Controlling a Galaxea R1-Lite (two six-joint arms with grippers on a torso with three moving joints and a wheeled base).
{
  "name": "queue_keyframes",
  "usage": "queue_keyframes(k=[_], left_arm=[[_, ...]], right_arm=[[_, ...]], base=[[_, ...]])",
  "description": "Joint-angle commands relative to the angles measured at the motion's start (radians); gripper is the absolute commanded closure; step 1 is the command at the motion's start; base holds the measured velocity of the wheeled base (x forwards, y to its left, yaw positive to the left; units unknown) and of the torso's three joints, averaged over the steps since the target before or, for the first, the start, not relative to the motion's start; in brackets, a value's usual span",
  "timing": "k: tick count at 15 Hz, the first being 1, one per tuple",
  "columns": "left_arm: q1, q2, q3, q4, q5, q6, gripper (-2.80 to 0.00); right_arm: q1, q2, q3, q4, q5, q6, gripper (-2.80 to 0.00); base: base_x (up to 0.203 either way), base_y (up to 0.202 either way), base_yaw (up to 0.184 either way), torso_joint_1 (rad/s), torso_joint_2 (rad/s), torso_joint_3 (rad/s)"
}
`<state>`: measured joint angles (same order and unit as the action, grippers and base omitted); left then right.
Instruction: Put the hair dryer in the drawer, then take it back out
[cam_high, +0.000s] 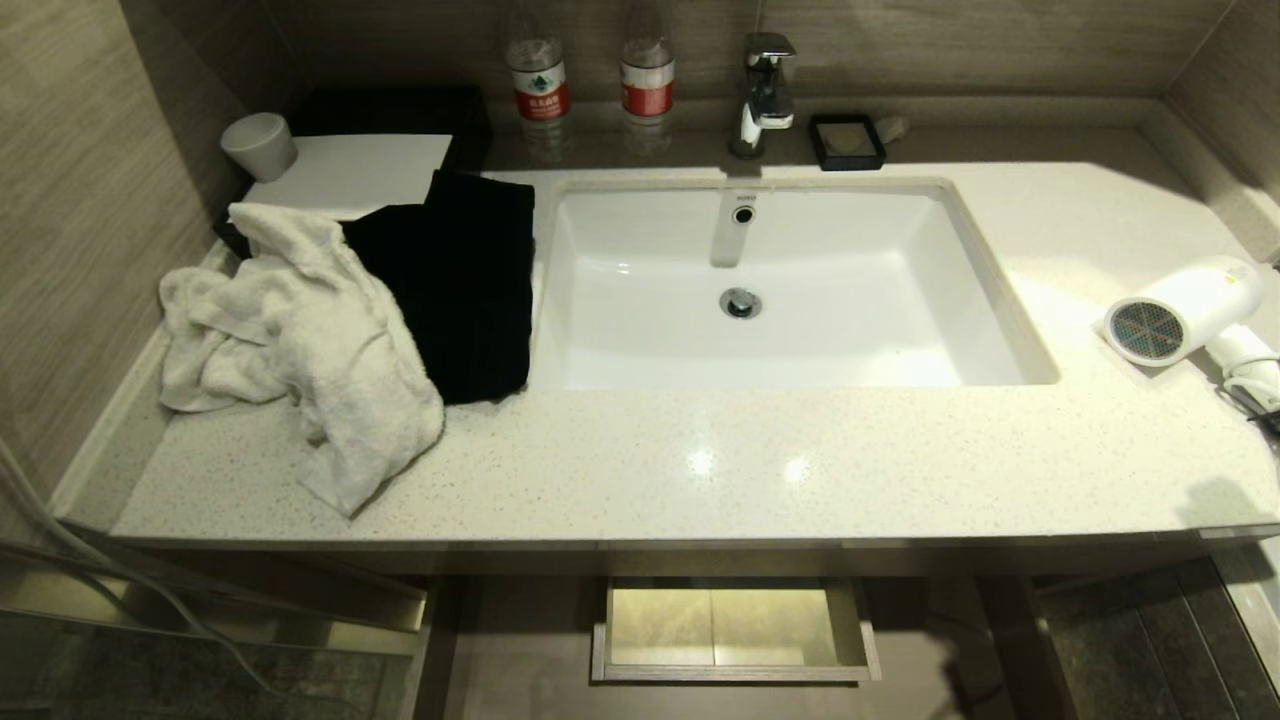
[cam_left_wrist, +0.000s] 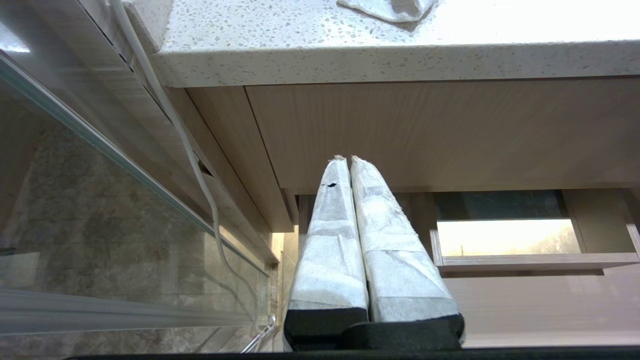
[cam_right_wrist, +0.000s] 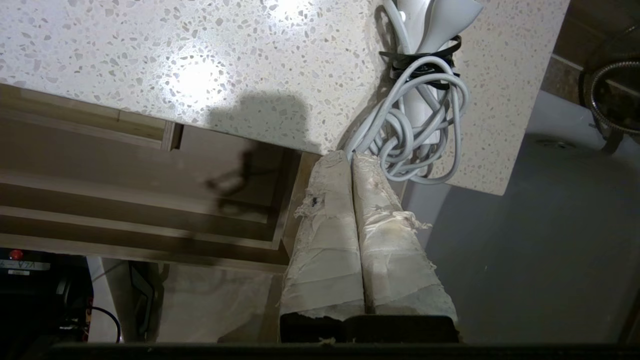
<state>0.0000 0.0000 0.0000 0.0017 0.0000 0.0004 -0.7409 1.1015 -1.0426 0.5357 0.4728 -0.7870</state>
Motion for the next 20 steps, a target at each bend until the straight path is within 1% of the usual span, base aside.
queue_keyframes(k=[1, 8, 13, 20], left_arm=[[0.0, 0.0, 0.0, 0.0, 0.0, 0.001, 0.0], [0.0, 0.0, 0.0, 0.0, 0.0, 0.001, 0.0], [0.0, 0.0, 0.0, 0.0, 0.0, 0.0, 0.0], [0.0, 0.0, 0.0, 0.0, 0.0, 0.0, 0.0]], right_arm=[[0.001, -0.017, 0.001, -0.002, 0.003, -0.005, 0.0], [0.001, -0.022, -0.005, 0.001, 0.004, -0.011, 0.0], [0.001, -0.059, 0.025, 0.001, 0.007, -0.011, 0.0], [0.0, -0.089, 0.056, -0.01, 0.01, -0.009, 0.0]], base=[[0.0, 0.0, 0.0, 0.0, 0.0, 0.0], [0.0, 0.0, 0.0, -0.022, 0.01, -0.012], [0.0, 0.0, 0.0, -0.304, 0.14, -0.152], [0.0, 0.0, 0.0, -0.312, 0.09, -0.22]])
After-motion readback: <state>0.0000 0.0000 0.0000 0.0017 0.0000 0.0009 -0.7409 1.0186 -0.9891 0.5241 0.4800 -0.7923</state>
